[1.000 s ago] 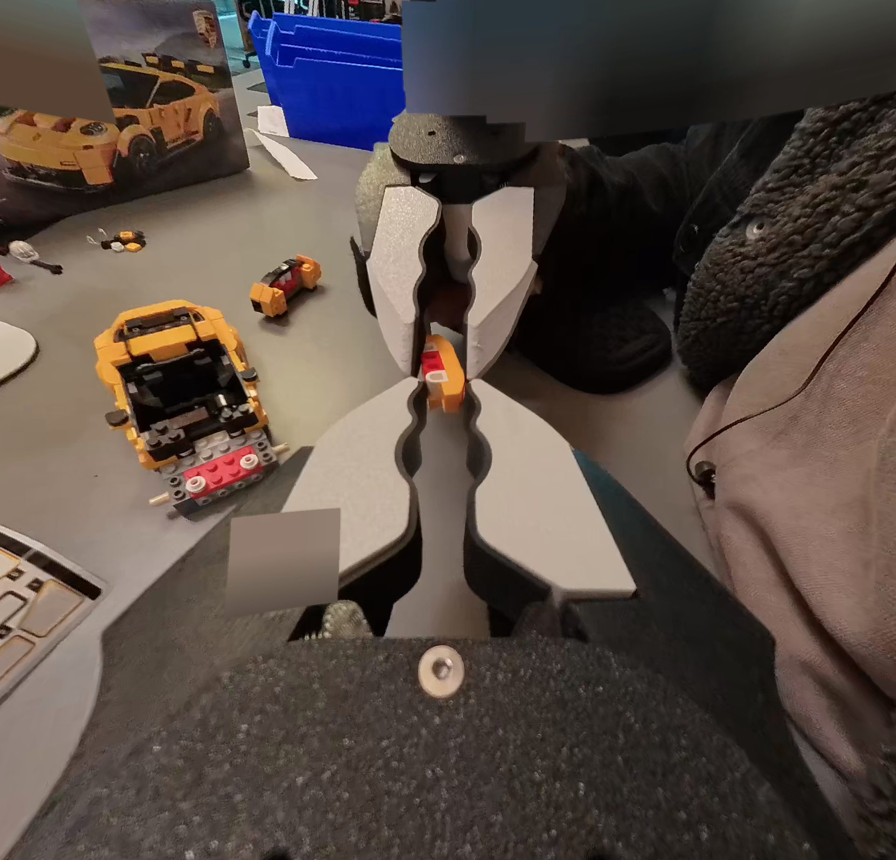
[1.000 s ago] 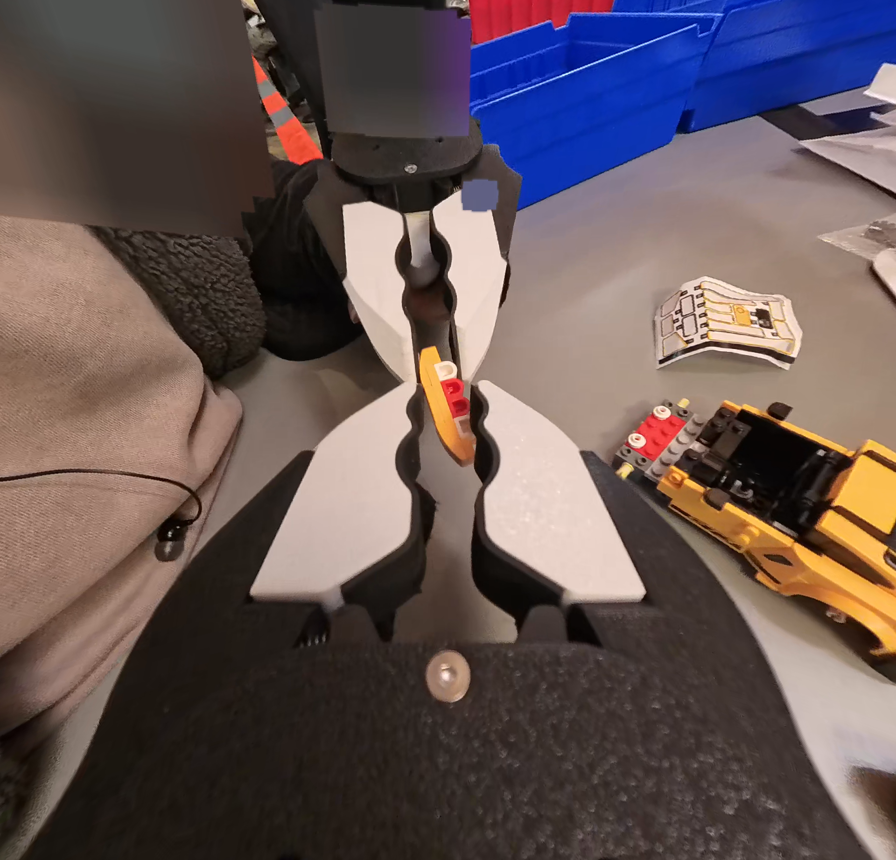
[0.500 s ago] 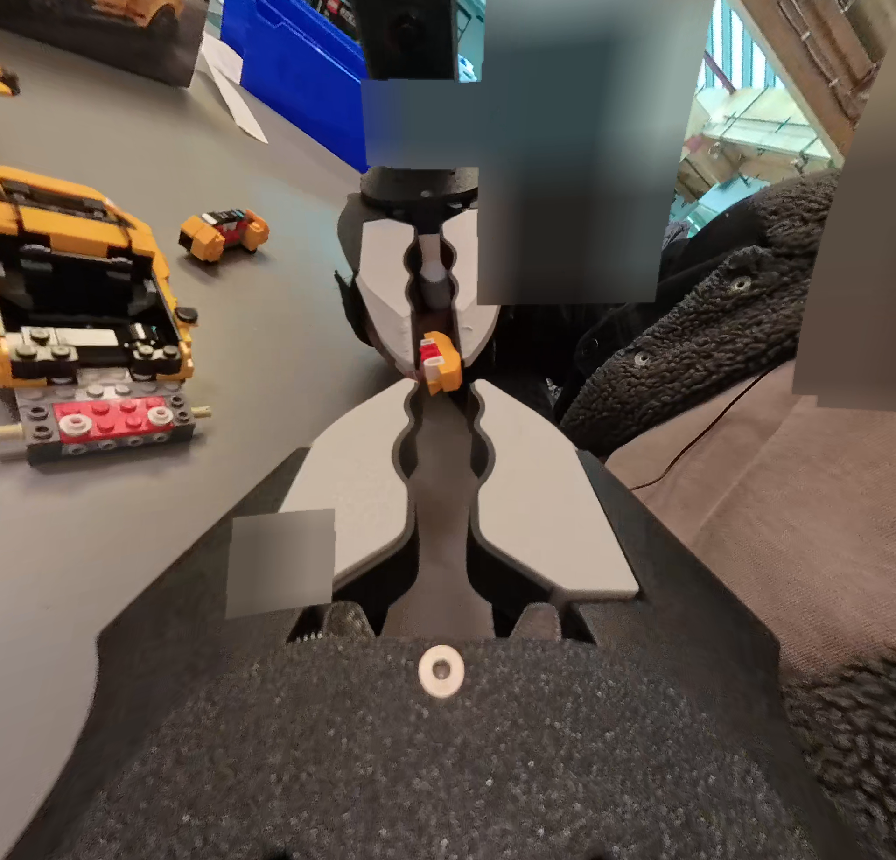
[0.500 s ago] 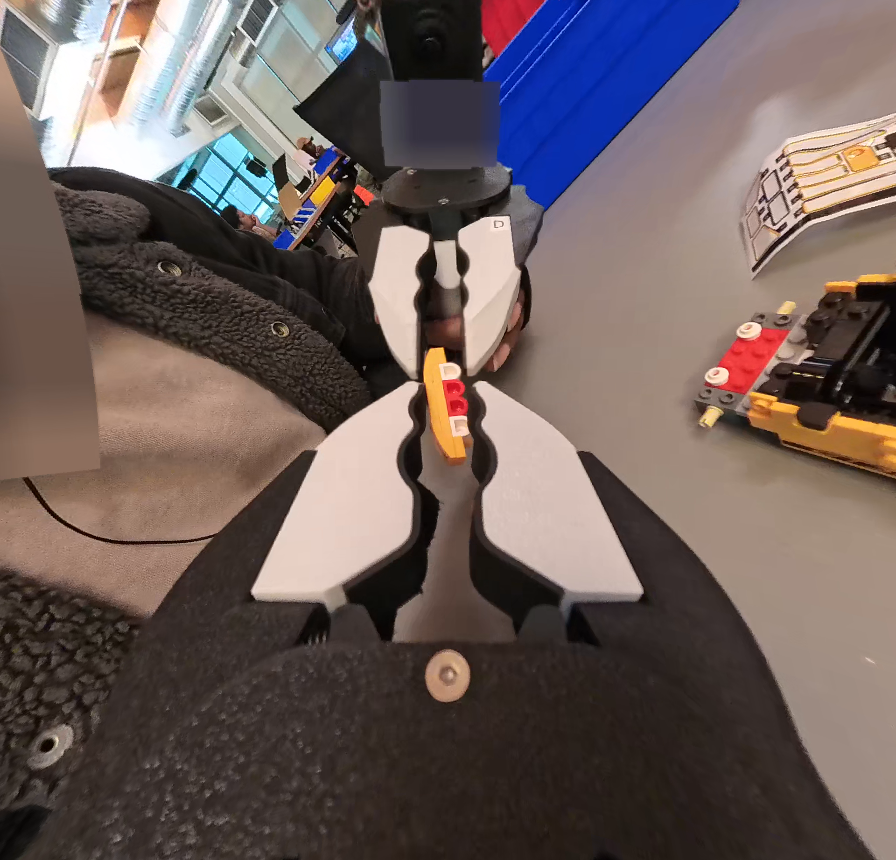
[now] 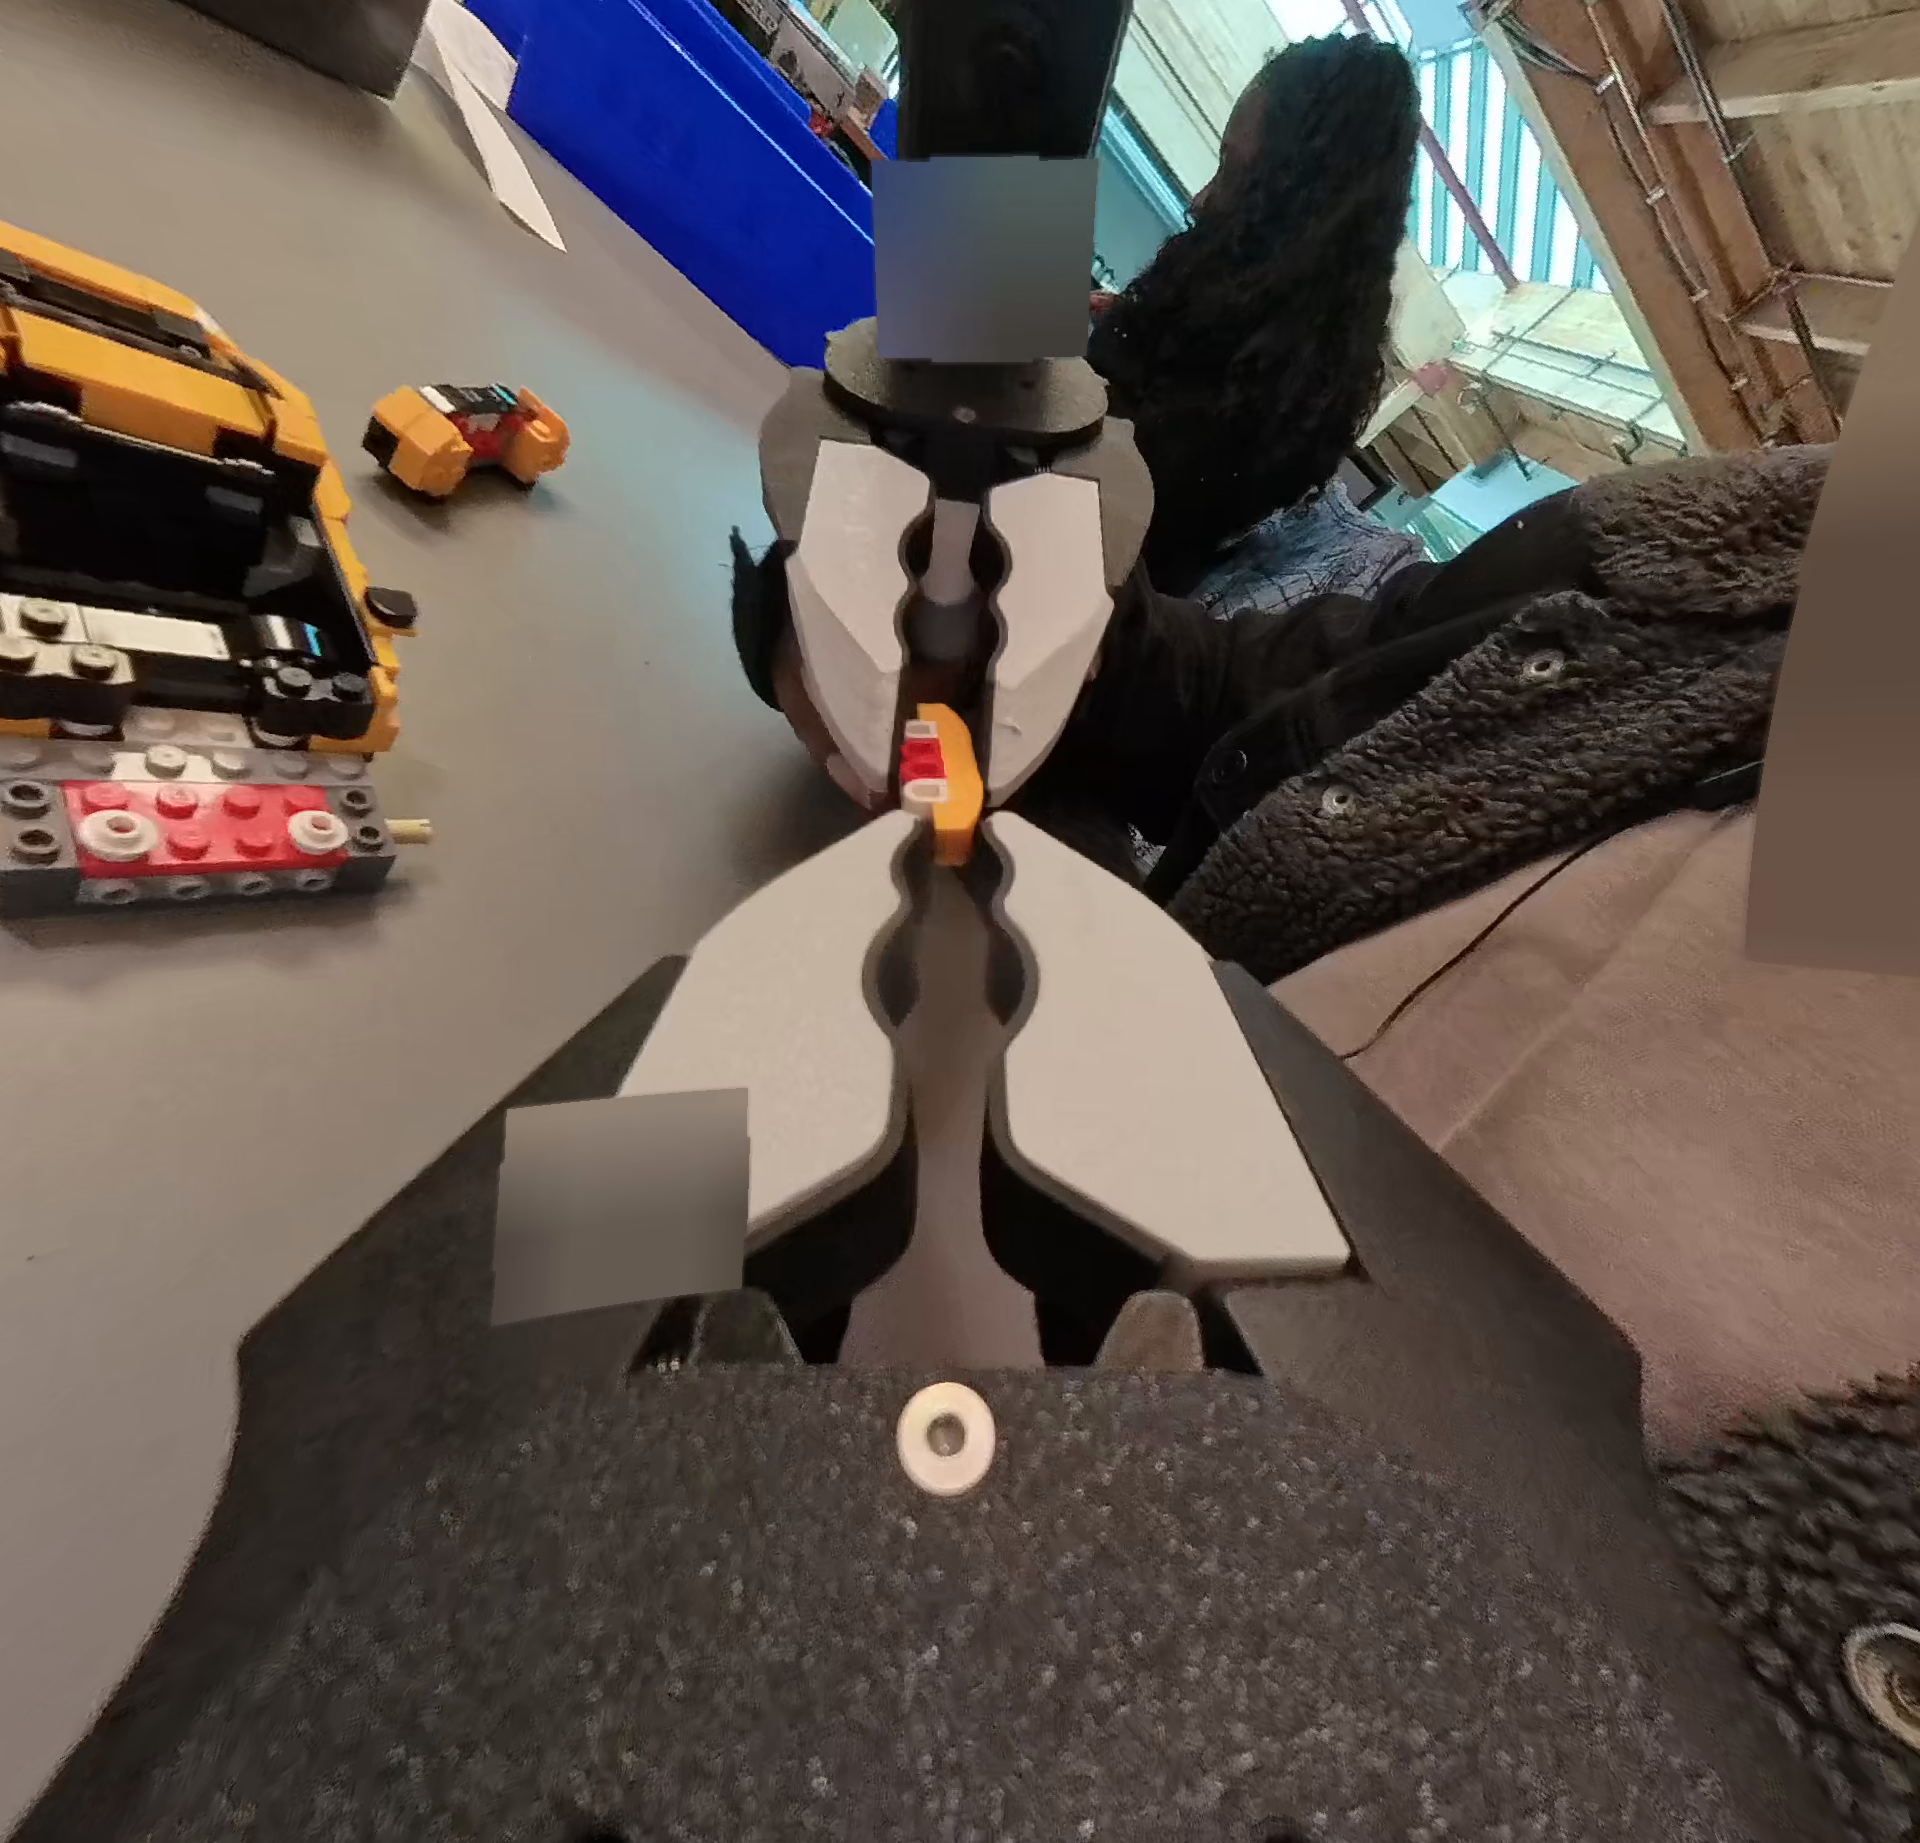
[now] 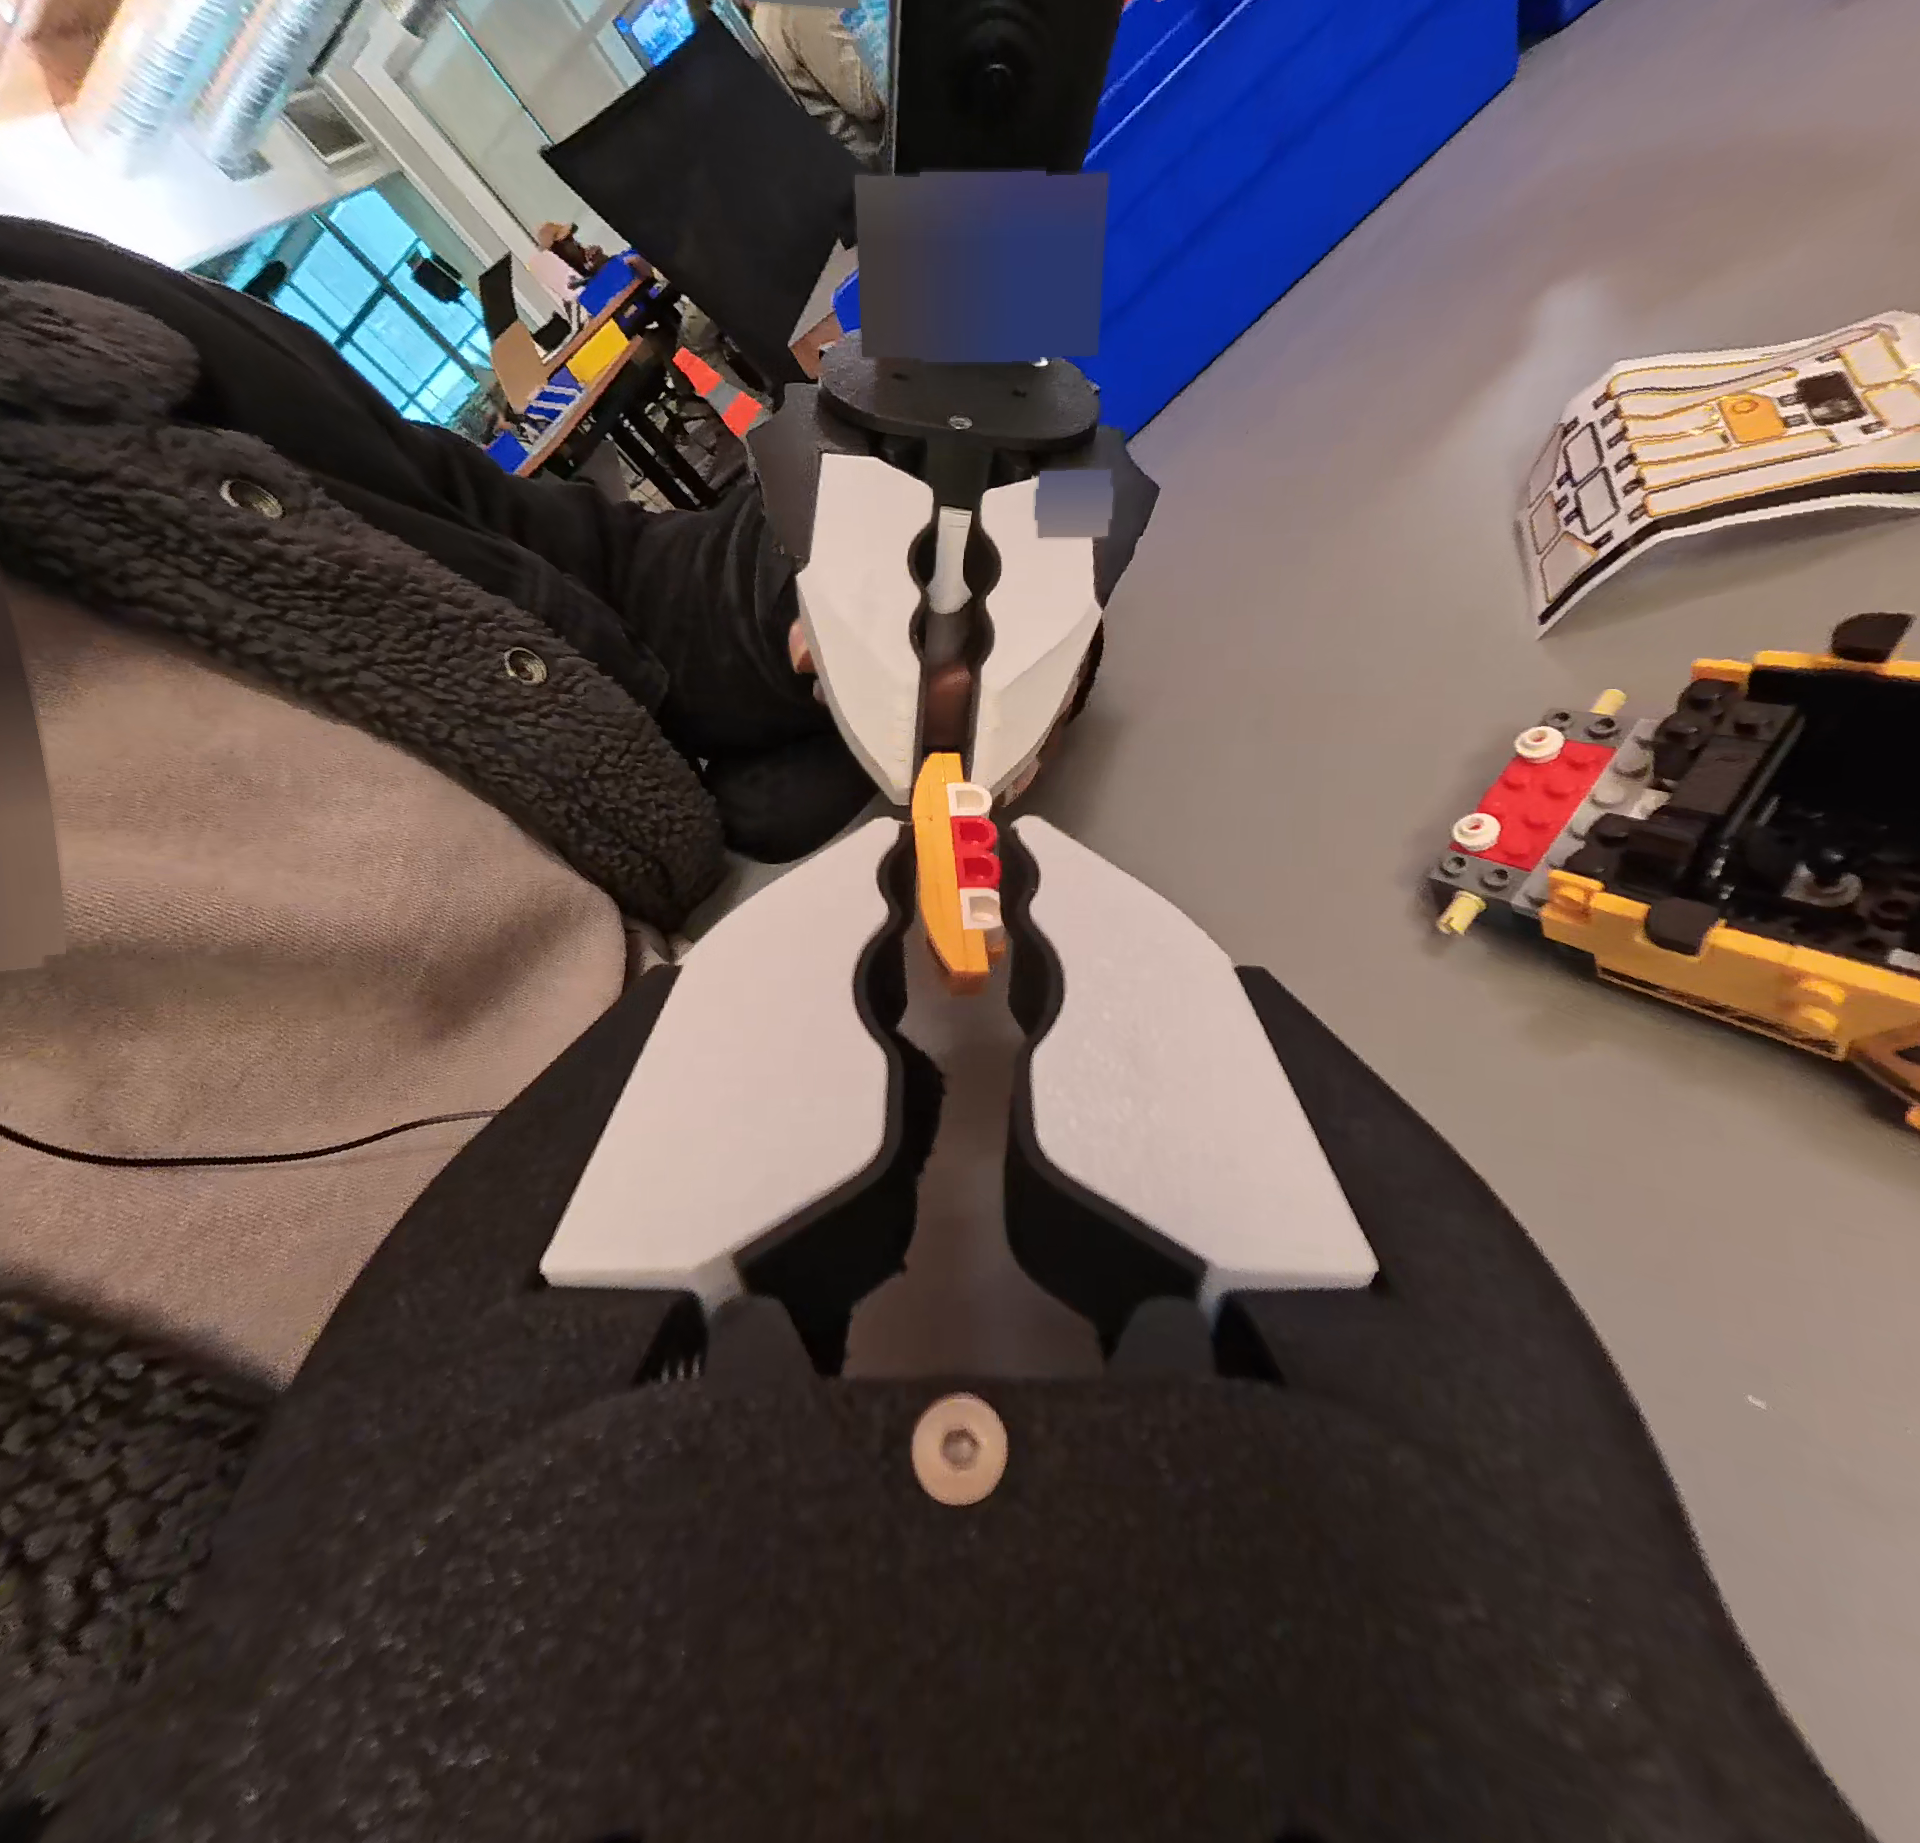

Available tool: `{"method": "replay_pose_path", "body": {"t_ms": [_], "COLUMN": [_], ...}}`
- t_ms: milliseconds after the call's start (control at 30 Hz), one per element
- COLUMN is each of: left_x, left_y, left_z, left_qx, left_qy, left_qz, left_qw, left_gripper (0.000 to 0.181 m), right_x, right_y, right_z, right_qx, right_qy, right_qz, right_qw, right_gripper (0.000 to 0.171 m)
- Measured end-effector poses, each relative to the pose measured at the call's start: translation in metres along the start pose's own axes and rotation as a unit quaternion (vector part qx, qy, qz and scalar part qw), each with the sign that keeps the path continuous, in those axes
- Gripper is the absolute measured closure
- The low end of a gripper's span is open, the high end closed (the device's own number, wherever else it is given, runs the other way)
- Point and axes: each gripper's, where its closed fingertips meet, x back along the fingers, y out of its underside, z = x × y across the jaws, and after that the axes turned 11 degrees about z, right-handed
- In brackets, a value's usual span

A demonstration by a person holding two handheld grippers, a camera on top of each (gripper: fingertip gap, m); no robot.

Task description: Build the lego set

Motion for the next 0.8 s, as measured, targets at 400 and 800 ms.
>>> {"method": "replay_pose_path", "body": {"t_ms": [400, 800], "left_x": [0.0, 0.004], "left_y": [0.0, -0.008], "left_z": [0.004, 0.0], "left_qx": [0.008, 0.082], "left_qy": [0.014, 0.026], "left_qz": [-0.002, 0.031], "left_qw": [1.0, 0.996], "left_gripper": [0.174, 0.174], "right_x": [0.0, -0.002], "right_y": [0.0, 0.001], "right_z": [-0.004, 0.009], "right_qx": [0.014, 0.36], "right_qy": [-0.014, 0.1], "right_qz": [0.004, -0.023], "right_qw": [1.0, 0.927], "right_gripper": [0.156, 0.141]}}
